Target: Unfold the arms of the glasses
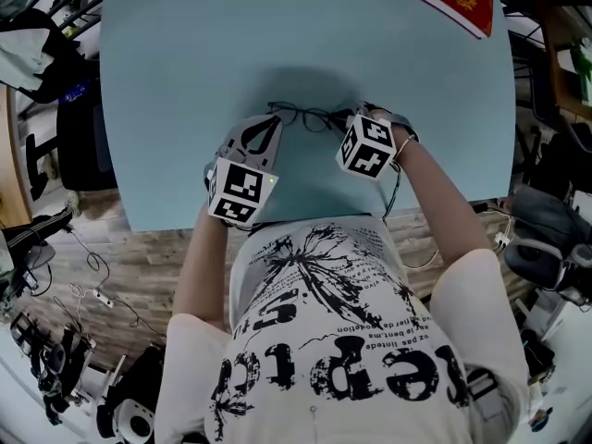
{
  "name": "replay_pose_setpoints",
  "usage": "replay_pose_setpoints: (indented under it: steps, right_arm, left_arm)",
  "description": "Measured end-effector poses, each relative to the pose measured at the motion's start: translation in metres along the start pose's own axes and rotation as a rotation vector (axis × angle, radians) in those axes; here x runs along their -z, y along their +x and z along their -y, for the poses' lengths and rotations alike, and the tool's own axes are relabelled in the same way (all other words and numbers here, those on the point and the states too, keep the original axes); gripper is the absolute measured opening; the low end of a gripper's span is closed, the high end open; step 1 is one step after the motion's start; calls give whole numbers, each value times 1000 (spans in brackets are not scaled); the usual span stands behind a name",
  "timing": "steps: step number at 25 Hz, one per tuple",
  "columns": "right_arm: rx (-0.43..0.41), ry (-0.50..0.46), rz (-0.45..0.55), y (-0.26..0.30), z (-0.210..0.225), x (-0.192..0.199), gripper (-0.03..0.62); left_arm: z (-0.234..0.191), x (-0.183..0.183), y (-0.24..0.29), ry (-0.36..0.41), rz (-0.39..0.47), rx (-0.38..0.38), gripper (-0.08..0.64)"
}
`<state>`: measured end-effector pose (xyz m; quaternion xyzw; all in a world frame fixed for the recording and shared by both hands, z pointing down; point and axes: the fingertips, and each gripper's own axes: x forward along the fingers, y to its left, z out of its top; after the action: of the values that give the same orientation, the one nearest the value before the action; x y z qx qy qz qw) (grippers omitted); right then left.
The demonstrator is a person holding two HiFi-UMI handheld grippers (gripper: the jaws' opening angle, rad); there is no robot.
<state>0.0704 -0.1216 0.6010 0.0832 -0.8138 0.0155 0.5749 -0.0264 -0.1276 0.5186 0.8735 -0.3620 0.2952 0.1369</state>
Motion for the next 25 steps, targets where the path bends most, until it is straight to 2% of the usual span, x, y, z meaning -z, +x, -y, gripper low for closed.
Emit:
replay_pose_setpoints:
  steps: [4,7,11,14,19,25]
  right_arm:
    - [11,-20,-3,-2,-1,-1,35]
    - [6,-41,-11,-2,-1,3,35]
    - [-15,-60,-31,-4,0,10,35]
    - [-24,-53,-34,-5,0,14,35]
    - [-31,-45,-37,-5,0,17,35]
    - [-41,-30,-34,-3,-2,17,35]
  left_arm:
    - [10,7,20,119,-144,134,21]
    - [20,8,38,264,-243,232,23]
    - [28,11,57,474,-345,313,51]
    - [38,15,66,578,-403,396,78]
    - [56,21,79,685,-445,502,78]
    - [63,22,90,729,-447,528,72]
